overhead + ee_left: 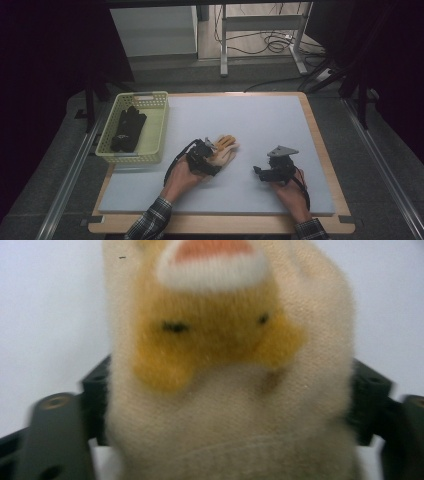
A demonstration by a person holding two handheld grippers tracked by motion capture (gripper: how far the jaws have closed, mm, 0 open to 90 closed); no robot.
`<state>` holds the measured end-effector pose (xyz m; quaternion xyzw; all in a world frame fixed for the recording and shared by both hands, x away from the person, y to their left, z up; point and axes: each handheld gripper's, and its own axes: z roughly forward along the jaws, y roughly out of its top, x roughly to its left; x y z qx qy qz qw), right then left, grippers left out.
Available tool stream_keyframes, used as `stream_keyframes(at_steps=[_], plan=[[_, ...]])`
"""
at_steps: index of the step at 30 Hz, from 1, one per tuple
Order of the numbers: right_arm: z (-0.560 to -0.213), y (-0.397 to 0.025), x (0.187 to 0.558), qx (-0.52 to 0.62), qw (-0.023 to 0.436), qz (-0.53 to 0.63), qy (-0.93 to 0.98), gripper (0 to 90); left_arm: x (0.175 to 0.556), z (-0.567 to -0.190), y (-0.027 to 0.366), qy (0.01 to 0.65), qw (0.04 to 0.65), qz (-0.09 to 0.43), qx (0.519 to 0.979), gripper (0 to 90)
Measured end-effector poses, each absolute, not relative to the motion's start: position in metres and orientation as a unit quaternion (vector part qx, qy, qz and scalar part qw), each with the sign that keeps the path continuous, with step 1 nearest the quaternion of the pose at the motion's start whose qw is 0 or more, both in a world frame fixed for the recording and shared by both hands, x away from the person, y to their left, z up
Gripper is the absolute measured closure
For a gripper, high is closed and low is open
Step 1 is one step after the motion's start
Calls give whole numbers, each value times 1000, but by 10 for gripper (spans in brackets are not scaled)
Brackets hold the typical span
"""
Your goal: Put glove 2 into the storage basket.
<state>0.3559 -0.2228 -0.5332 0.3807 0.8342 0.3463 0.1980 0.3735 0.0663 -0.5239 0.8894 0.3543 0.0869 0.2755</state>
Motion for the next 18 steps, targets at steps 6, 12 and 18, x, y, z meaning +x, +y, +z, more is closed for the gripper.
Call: stream_keyframes(at_steps=[6,12,18], plan=[[-533,-223,356,381,198,346,834,189,366,-520,64,353,274,85,890,521],[-533,-223,356,381,198,346,834,189,368,-516,66,362,275,76,888,618],[-533,-223,356,380,198,346,834,189,374,-503,74,375,287,90,877,615]])
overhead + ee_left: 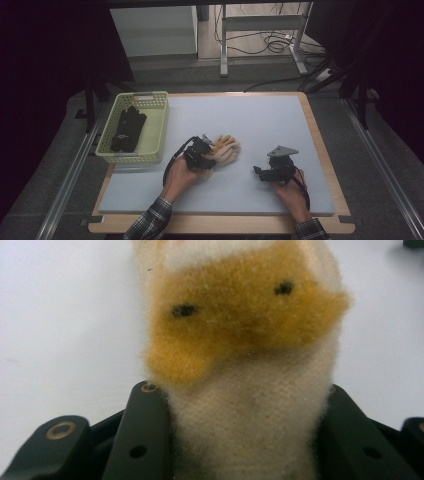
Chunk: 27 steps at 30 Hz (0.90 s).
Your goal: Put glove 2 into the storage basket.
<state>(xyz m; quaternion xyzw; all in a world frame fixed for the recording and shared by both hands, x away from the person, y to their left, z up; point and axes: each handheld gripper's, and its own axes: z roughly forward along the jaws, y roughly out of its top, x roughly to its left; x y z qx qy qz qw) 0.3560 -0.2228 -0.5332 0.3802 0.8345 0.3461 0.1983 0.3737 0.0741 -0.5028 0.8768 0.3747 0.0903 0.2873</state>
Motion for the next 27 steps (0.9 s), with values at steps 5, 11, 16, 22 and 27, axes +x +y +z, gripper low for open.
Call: stream_keyframes(at_steps=[5,11,16,22,27], plan=[[-533,-223,356,380,198,346,834,189,381,-478,86,390,297,107,865,609],[-533,-223,356,381,198,346,834,189,392,-451,109,416,299,124,850,604],[-533,-223,356,381,198,346,834,189,398,-433,133,444,304,137,831,599],[-533,-223,356,380,199,346,834,189,405,-418,163,477,305,153,810,595],[-533,-223,356,380,199,346,834,189,413,-412,195,512,296,168,789,591]])
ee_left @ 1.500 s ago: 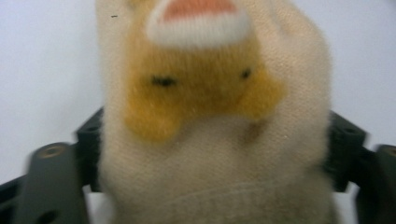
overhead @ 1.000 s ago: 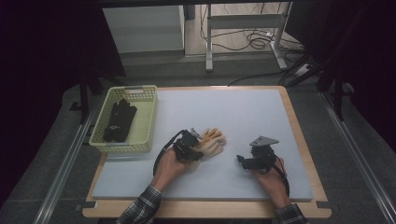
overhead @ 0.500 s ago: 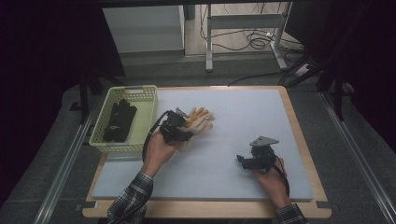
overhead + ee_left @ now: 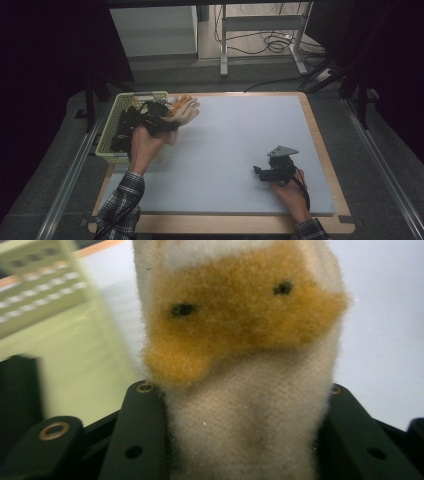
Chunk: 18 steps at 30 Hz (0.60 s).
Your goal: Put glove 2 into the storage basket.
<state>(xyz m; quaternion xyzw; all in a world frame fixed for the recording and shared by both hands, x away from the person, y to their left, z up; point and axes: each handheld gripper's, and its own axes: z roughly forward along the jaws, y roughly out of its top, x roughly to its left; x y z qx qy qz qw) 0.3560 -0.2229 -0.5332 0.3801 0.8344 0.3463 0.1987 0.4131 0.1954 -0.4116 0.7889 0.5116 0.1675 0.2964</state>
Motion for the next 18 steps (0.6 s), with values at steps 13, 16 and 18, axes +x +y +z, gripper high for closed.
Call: stream_keyframes(at_steps=[13,16,18], plan=[[-533,-223,356,380,199,347,834,189,428,-416,277,597,277,187,730,579],[-533,-223,356,380,199,347,834,189,435,-426,287,612,267,185,721,578],[-533,-223,356,380,199,347,834,189,440,-434,293,620,258,182,718,577]])
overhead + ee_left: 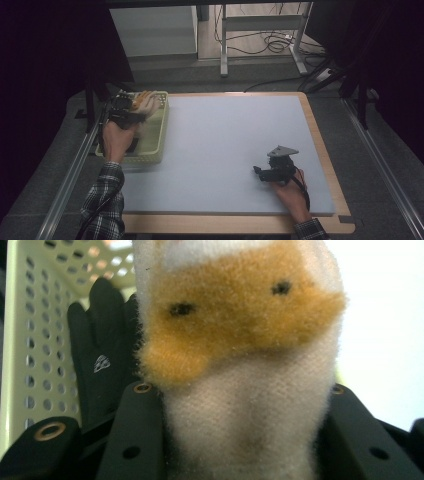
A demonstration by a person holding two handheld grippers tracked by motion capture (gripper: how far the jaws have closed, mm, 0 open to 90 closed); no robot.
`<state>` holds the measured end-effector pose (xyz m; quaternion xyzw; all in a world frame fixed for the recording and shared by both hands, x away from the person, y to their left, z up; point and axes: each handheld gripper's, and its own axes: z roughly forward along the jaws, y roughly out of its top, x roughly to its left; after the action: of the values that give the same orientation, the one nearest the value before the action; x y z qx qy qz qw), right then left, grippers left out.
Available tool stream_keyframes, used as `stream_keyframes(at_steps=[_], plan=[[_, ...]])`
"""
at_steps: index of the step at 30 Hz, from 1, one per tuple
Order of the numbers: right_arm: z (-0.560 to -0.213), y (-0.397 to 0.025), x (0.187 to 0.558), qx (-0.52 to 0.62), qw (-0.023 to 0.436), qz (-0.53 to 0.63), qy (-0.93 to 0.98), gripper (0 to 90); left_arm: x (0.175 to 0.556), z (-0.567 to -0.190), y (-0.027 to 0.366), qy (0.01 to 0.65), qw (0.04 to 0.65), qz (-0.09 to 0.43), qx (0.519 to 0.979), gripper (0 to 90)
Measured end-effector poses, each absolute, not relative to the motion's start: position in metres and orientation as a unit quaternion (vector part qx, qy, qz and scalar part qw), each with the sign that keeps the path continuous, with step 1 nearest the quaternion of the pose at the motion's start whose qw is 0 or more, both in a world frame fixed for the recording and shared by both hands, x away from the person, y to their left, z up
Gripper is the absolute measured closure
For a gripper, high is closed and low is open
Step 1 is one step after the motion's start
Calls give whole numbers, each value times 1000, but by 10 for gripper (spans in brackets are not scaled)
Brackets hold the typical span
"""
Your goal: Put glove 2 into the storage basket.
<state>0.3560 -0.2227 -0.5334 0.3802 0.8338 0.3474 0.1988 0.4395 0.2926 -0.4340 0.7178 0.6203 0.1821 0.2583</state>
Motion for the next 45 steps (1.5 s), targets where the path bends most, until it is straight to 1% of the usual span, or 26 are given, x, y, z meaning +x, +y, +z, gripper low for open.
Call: stream_keyframes(at_steps=[7,12,16,19,20,22,23,26,27,32,35,36,38,40,41,43,45], plan=[[-533,-223,356,380,199,348,834,189,457,-464,297,634,231,160,721,571],[-533,-223,356,380,198,348,834,189,469,-479,285,630,210,142,734,565],[-533,-223,356,380,199,348,834,189,481,-491,270,627,176,123,749,549],[-533,-223,356,381,199,348,833,189,486,-501,267,629,169,95,753,496],[-533,-223,356,380,199,348,834,189,487,-504,268,630,166,84,754,454],[-533,-223,356,380,198,348,834,189,487,-509,268,631,165,75,755,325],[-533,-223,356,380,198,348,834,189,487,-509,269,631,166,70,755,275],[-533,-223,356,380,199,348,834,189,486,-506,272,636,183,58,748,184],[-533,-223,356,380,198,348,834,189,485,-503,274,638,187,49,746,168],[-533,-223,356,380,199,348,834,189,478,-484,281,634,212,67,741,118],[-533,-223,356,380,199,348,834,189,474,-474,285,631,226,85,737,130],[-533,-223,356,380,199,348,834,189,473,-472,286,629,231,91,737,157],[-533,-223,356,380,199,348,834,189,471,-471,287,625,236,87,739,285],[-533,-223,356,380,199,348,834,189,471,-474,287,619,233,74,746,394],[-533,-223,356,380,199,348,834,189,471,-477,285,620,229,71,747,434],[-533,-223,356,380,199,348,834,189,473,-482,283,618,226,60,751,473],[-533,-223,356,380,198,348,834,189,474,-484,281,613,232,48,754,488]])
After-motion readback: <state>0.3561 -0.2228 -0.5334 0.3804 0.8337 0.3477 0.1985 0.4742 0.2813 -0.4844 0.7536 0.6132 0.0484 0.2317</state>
